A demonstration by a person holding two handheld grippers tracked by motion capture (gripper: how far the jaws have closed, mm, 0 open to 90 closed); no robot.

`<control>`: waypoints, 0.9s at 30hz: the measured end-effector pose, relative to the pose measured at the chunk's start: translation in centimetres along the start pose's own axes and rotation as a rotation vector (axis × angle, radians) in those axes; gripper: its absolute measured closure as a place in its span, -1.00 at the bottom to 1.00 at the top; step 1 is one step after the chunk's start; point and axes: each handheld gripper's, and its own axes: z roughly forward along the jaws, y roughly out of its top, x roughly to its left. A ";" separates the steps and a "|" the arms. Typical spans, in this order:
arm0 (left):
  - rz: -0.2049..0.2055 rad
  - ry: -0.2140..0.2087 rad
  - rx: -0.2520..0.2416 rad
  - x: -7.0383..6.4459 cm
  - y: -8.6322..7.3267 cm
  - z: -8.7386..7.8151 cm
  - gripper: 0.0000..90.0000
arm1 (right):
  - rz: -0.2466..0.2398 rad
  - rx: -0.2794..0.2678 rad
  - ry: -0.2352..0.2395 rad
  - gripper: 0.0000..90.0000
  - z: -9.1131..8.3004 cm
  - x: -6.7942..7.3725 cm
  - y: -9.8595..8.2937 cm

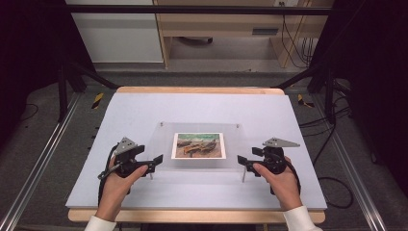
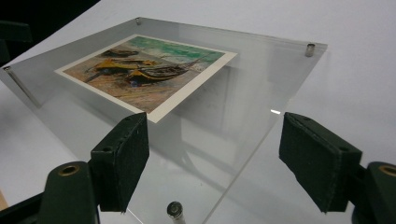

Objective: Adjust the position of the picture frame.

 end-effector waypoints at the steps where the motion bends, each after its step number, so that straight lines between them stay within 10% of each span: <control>1: -0.003 -0.002 0.004 0.0 -0.1 0.1 -0.72 | 0.003 -0.001 0.003 -0.46 0.0 -0.1 0.0; 27: -0.068 -0.046 0.051 0.6 -1.3 0.9 -0.57 | 0.067 0.066 0.070 -0.48 1.4 -0.1 -1.2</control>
